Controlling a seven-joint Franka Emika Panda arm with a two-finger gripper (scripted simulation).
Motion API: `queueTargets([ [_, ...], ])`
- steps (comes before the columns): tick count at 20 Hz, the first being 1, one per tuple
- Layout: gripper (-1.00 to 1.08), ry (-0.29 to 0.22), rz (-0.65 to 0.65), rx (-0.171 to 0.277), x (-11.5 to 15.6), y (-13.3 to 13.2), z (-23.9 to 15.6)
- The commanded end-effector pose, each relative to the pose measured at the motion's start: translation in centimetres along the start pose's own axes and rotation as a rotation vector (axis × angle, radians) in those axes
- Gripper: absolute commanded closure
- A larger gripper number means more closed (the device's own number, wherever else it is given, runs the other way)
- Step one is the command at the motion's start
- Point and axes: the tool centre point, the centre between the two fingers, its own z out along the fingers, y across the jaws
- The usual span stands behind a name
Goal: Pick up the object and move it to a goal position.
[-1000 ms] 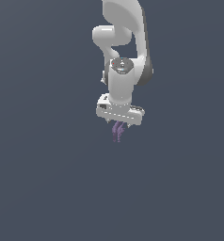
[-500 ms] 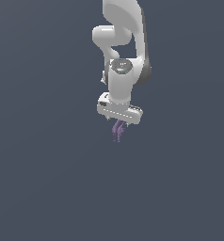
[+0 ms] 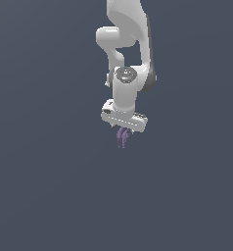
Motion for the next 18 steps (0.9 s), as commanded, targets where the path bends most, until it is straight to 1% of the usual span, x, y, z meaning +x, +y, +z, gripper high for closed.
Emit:
queueTargets([
  [1,-0.92,-0.001,0.001,-0.001,-0.1,0.0,1.3],
  [5,-0.92,-0.001,0.002,-0.001,-0.1,0.0,2.7],
  [9,-0.92,-0.001,0.003,0.0,-0.1,0.0,3.2],
  [10,1.08,-0.001,0.003,0.0,-0.1,0.0,3.2],
  [18,1.08,-0.001,0.003,0.0,-0.1,0.0,3.2],
])
